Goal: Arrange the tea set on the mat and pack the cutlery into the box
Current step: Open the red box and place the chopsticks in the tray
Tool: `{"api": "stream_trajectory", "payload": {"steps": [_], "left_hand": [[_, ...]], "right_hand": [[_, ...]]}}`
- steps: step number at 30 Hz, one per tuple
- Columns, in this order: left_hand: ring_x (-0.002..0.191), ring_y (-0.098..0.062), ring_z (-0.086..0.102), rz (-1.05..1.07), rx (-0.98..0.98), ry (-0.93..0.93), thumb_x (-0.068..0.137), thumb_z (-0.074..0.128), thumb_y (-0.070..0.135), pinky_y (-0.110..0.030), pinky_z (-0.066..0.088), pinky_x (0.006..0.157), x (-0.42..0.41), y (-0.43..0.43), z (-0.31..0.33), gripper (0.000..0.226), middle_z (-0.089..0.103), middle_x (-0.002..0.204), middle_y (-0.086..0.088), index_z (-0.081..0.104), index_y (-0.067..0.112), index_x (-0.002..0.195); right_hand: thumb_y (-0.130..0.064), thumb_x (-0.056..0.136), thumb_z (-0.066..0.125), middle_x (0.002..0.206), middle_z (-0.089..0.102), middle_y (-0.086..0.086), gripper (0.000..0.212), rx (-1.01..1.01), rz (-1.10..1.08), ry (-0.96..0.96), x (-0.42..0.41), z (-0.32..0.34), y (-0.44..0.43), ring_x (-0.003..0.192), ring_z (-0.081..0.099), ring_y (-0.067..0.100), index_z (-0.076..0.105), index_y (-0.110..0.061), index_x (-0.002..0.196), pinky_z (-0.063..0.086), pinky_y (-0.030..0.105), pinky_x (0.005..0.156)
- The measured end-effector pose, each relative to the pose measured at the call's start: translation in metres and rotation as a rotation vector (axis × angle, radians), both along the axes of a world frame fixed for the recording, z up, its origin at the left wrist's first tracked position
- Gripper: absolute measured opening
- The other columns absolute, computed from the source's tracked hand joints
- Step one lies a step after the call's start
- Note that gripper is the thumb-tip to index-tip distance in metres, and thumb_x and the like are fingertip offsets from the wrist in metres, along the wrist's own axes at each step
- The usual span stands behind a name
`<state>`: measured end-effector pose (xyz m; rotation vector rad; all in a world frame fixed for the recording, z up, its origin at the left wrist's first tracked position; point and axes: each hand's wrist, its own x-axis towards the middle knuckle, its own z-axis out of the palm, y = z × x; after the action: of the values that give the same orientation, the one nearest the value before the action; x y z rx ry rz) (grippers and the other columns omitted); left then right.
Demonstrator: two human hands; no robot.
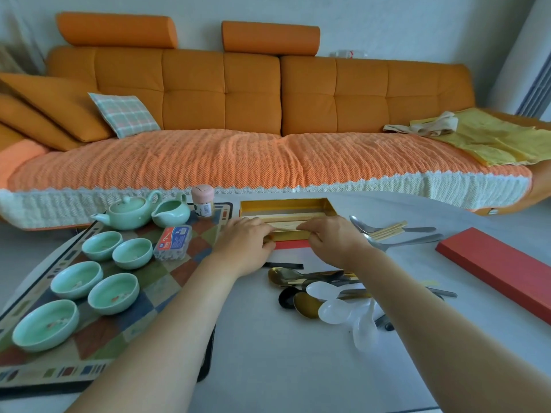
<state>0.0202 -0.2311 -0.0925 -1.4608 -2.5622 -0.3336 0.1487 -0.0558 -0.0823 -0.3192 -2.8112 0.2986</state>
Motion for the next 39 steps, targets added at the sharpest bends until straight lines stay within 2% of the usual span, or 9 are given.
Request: {"api": "stream_trajectory", "payload": {"steps": [4,7,10,17,22,27,32,35,39], "left_hand": [[0.133,-0.019,0.041,0.022,-0.001,-0.022,0.098,0.046,0.043,-0.037,0.021,0.112,0.005,0.001,0.001,0.045,0.049,0.144,0.007,0.047,0.031,0.142],[0.128,-0.017,0.042,0.015,0.078,0.017,0.097,0.049,0.038,-0.035,0.024,0.107,0.011,0.005,0.005,0.041,0.052,0.135,0.008,0.053,0.030,0.136],[0.113,-0.017,0.048,-0.045,0.214,0.052,0.094,0.055,0.028,-0.035,0.033,0.097,0.022,0.013,0.011,0.029,0.055,0.116,0.007,0.062,0.026,0.122],[0.097,-0.012,0.056,-0.178,0.239,-0.112,0.097,0.051,0.021,-0.024,0.041,0.070,0.061,0.034,0.017,0.021,0.059,0.111,0.009,0.065,0.023,0.112],[0.111,-0.014,0.056,-0.191,0.076,-0.217,0.099,0.048,0.027,-0.028,0.047,0.082,0.076,0.043,0.009,0.032,0.057,0.125,0.009,0.061,0.026,0.128],[0.091,-0.016,0.052,-0.176,0.060,-0.232,0.100,0.048,0.033,-0.028,0.040,0.064,0.081,0.047,0.007,0.025,0.055,0.097,0.007,0.067,0.034,0.117],[0.090,-0.016,0.055,-0.101,0.057,-0.213,0.092,0.060,0.047,-0.030,0.045,0.064,0.080,0.051,0.004,0.023,0.059,0.097,0.005,0.072,0.035,0.108],[0.100,-0.014,0.052,-0.086,0.044,-0.169,0.089,0.065,0.045,-0.032,0.049,0.072,0.081,0.054,0.004,0.023,0.059,0.101,0.009,0.074,0.034,0.108],[0.089,-0.014,0.059,-0.037,0.058,-0.205,0.087,0.068,0.036,-0.029,0.049,0.065,0.079,0.057,0.006,0.013,0.064,0.097,0.011,0.076,0.032,0.097]], "right_hand": [[-0.015,0.094,0.043,0.118,0.069,-0.002,0.043,-0.080,-0.030,-0.019,0.006,0.006,0.001,0.079,0.056,-0.001,0.063,-0.025,0.131,0.047,0.025,0.080],[-0.004,0.088,0.048,0.113,0.068,-0.001,0.039,-0.043,0.003,0.171,0.010,0.006,0.006,0.098,0.061,0.013,0.070,-0.019,0.116,0.051,0.034,0.088],[0.001,0.087,0.050,0.096,0.068,-0.001,0.032,-0.009,-0.001,0.256,0.019,0.010,0.012,0.087,0.062,0.017,0.075,-0.015,0.098,0.054,0.035,0.076],[-0.019,0.095,0.044,0.102,0.071,-0.004,0.032,0.134,-0.151,-0.097,0.055,0.015,0.018,0.085,0.064,0.017,0.073,-0.031,0.102,0.055,0.032,0.069],[-0.015,0.095,0.042,0.131,0.062,-0.002,0.045,0.198,-0.182,-0.235,0.066,0.014,0.013,0.099,0.064,0.014,0.066,-0.045,0.119,0.051,0.026,0.063],[-0.007,0.091,0.046,0.094,0.071,-0.006,0.050,0.009,-0.113,-0.232,0.061,0.008,0.004,0.071,0.060,0.014,0.070,-0.044,0.113,0.054,0.032,0.060],[-0.014,0.093,0.051,0.106,0.068,-0.018,0.040,0.011,-0.209,-0.148,0.059,0.008,0.014,0.080,0.060,0.009,0.070,-0.044,0.112,0.050,0.023,0.059],[-0.024,0.092,0.062,0.113,0.065,-0.020,0.027,0.085,-0.235,-0.165,0.059,0.006,0.016,0.090,0.062,0.007,0.070,-0.042,0.110,0.056,0.025,0.071],[-0.029,0.093,0.063,0.113,0.067,-0.020,0.022,0.089,-0.198,-0.132,0.054,0.003,0.015,0.091,0.063,0.007,0.069,-0.042,0.110,0.055,0.025,0.071]]}}
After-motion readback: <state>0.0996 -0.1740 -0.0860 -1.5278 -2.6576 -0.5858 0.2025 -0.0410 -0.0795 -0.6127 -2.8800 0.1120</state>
